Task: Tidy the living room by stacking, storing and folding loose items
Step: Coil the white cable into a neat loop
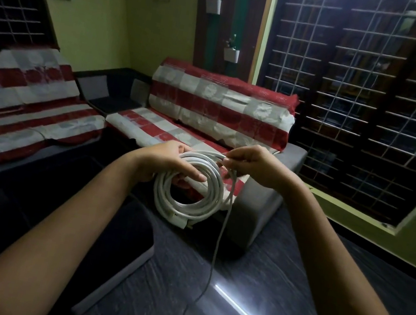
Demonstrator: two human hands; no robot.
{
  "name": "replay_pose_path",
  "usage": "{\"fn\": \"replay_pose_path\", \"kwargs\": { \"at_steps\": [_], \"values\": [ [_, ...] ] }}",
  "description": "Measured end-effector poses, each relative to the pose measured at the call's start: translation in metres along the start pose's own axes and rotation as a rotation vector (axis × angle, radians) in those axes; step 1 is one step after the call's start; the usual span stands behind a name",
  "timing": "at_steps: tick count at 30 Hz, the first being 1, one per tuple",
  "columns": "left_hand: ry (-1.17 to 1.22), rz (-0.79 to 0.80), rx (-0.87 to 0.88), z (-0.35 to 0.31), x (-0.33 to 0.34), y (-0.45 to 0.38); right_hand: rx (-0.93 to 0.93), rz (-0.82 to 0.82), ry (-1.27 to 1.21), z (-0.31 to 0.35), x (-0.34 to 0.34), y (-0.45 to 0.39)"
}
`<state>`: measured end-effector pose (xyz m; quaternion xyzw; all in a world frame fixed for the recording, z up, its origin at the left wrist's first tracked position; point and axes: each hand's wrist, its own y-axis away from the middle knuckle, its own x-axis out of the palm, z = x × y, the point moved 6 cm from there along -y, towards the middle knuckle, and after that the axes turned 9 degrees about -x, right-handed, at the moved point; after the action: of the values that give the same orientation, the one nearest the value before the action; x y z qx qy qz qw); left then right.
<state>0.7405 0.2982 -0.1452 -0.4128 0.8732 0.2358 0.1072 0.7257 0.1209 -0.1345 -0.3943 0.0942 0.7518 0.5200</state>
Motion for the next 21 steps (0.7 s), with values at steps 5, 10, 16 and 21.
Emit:
{"fn": "replay_pose_path", "kwargs": {
  "at_steps": [5, 10, 16, 21],
  "values": [
    [0.024, -0.02, 0.022, -0.003, 0.002, 0.001, 0.004, -0.146, -0.085, -0.004, -0.003, 0.005],
    [0.08, -0.084, 0.141, -0.012, -0.007, 0.007, 0.059, -0.22, -0.321, -0.022, -0.008, 0.024],
    [0.297, -0.1, 0.402, -0.039, -0.012, 0.009, 0.01, -0.201, -0.839, -0.03, 0.049, 0.023],
    [0.472, -0.168, 0.493, -0.043, -0.013, 0.008, -0.051, -0.285, -1.001, -0.027, 0.065, 0.03]
  ]
}}
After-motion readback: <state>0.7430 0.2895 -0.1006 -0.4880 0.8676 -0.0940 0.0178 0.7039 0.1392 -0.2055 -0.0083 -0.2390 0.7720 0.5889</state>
